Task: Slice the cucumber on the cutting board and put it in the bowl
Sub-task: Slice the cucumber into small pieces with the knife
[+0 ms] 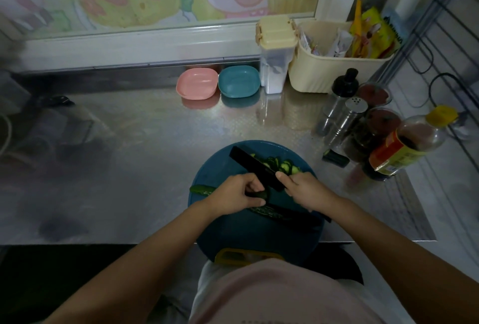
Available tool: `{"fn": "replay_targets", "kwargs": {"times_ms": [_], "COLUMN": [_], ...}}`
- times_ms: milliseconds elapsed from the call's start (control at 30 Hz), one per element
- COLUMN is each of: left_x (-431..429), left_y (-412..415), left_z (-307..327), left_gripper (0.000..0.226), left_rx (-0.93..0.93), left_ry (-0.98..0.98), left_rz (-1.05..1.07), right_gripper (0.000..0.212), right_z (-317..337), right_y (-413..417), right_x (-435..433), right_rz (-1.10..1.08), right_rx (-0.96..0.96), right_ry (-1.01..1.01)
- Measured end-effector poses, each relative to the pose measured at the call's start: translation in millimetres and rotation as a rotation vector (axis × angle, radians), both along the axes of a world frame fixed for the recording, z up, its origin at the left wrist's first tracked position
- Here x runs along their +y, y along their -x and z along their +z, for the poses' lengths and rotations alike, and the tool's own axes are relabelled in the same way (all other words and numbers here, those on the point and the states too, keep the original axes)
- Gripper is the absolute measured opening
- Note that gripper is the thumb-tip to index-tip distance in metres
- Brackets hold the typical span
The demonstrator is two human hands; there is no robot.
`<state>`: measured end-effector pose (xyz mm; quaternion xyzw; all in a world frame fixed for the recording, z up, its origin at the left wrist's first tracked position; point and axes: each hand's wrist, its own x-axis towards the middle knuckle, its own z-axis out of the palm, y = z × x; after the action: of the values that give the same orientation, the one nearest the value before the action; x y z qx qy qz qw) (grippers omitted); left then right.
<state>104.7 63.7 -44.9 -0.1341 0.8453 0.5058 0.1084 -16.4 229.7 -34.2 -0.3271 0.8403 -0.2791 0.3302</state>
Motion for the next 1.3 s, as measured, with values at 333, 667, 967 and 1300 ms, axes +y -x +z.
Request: {"fn": "replay_targets", "kwargs": {"times_ms": [333, 667, 967, 1300], "left_x": [-7, 7, 3, -23], "left_y": [10, 14, 0, -9], "left_z": [17, 22, 19, 0], "left_gripper": [0.024, 0.024, 0.023, 0.027], "left_rx": [-0.182, -0.113, -0.184, 0.077], "left_ry": [-0.025, 0.248, 0.159, 0.401], "left_rz": [-0.070, -0.191, -0.118, 0.383], "right_gripper": [0.061, 0.065, 0.055, 0.060], "right_z": [-20, -18, -9, -4], "right_y": [1, 2, 2, -23], "right_x": [4, 6, 5, 7], "right_rz": [-0.030, -0.035, -0.023, -0.105], "right_rx": [0.071, 0.055, 0.040, -0.040], "right_ry": [0.044, 0.077, 0.022, 0.090]}}
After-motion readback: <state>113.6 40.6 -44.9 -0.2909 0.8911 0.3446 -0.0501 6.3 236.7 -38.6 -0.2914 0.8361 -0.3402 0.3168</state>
